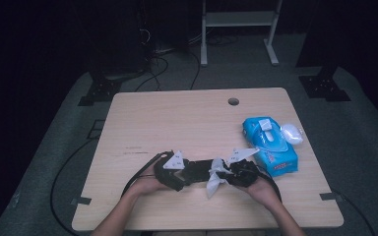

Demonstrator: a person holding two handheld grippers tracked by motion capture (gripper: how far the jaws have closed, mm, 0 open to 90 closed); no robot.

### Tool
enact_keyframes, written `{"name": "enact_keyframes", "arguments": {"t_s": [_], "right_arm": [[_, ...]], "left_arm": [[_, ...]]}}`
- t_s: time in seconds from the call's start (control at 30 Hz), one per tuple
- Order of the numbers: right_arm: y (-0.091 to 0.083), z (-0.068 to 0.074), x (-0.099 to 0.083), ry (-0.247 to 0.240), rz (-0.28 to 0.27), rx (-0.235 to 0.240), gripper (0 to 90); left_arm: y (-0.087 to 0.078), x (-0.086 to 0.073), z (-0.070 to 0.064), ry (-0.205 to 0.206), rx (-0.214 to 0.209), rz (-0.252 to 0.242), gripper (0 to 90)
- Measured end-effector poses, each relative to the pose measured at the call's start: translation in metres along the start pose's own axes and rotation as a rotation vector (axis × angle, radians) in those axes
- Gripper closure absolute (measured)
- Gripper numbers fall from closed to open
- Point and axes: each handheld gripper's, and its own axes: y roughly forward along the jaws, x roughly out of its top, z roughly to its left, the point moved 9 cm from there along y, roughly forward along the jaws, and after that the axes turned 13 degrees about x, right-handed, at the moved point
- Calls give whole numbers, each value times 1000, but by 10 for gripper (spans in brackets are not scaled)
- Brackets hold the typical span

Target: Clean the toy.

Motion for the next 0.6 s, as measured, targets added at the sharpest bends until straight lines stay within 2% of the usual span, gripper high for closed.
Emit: {"name": "enact_keyframes", "arguments": {"t_s": [0.27,0.37,0.4,0.43,0.5,0.6], "right_arm": [[-1,1,-2,7,-4,12,797],[-1,1,-2,5,-15,7,797],[-1,1,-2,6,-19,7,796],[-1,1,-3,4,-24,5,796],[-1,1,-4,9,-30,4,796],[-1,3,-4,3,-36,0,796]], "left_arm": [[-1,1,-1,-13,-20,6,241],[-1,2,-1,-47,-34,1,239],[-1,2,-1,-47,-34,1,238],[-1,2,-1,-75,-48,-1,236],[-1,1,0,-105,-62,11,225],[0,-2,1,-121,-67,26,202]]}}
